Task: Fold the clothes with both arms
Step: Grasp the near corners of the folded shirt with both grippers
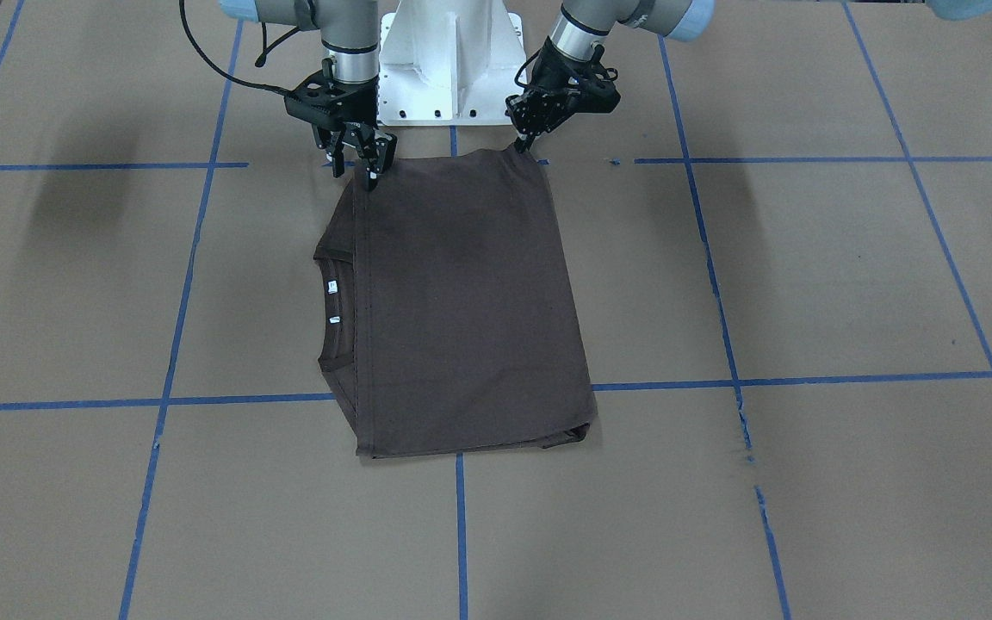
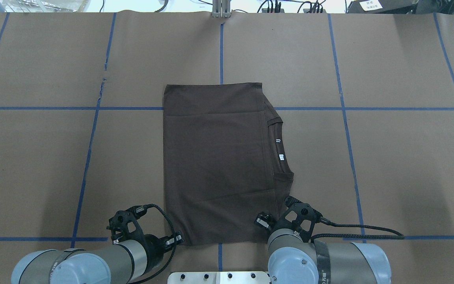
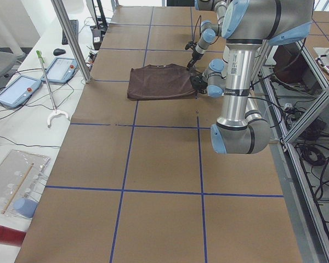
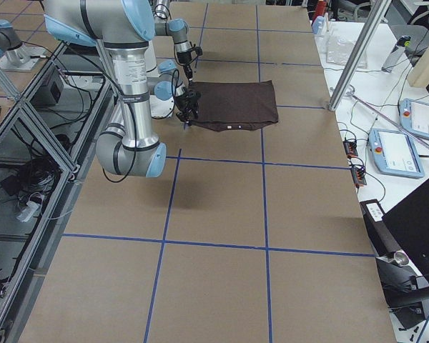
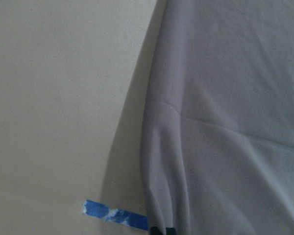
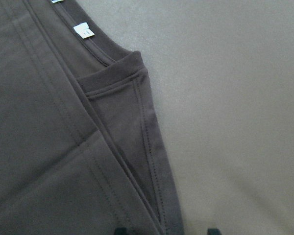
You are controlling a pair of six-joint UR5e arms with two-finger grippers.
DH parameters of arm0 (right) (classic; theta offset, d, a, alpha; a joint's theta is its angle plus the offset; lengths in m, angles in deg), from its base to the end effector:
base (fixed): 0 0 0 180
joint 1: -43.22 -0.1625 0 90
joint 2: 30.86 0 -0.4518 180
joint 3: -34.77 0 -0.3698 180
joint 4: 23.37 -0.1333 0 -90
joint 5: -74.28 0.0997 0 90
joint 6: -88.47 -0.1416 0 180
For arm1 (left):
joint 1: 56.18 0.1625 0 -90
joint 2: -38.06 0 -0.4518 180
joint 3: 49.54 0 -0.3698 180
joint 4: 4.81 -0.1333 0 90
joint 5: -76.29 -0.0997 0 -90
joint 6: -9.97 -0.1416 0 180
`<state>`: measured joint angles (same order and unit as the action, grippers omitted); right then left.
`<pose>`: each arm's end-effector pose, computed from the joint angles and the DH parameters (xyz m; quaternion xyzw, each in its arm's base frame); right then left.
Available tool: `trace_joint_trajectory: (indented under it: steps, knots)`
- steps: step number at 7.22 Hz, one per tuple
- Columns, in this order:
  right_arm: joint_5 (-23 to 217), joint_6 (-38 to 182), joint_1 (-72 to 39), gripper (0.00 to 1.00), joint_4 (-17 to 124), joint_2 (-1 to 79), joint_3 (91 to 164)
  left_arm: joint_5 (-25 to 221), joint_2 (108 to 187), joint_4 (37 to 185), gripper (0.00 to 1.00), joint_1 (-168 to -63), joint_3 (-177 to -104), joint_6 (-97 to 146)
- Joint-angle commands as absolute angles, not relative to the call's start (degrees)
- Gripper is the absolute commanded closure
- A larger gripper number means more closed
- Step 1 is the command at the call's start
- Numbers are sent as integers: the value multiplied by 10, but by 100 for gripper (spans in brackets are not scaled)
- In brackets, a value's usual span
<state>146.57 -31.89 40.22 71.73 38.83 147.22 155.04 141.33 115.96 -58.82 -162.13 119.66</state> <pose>-0.5796 -0.2070 0.3810 0.0661 -0.3443 0.3160 0.8816 0.5624 -0.1870 0.3492 0.0000 0.5527 -0.2139 0.8055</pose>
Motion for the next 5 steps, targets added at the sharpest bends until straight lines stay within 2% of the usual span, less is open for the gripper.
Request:
trace_joint_trajectory:
  steps: [1,2,3,4,5]
  knots:
    - [1461,-329,405,44,717,388,1472,1550,1413,1160,100,-588,-1621,1197]
    - [1460,-329,405,49,717,388,1472,1550,1413,1160,100,-588,-1621,1197]
    - [1459,-333,404,83,717,387,1472,1550,1413,1160,100,-588,-1622,1197]
    - [1450,-348,405,100,717,388,1472,1550,1413,1160,100,-588,-1622,1197]
    - [1449,-348,405,100,717,387,1472,1550,1413,1160,100,-588,-1622,1197]
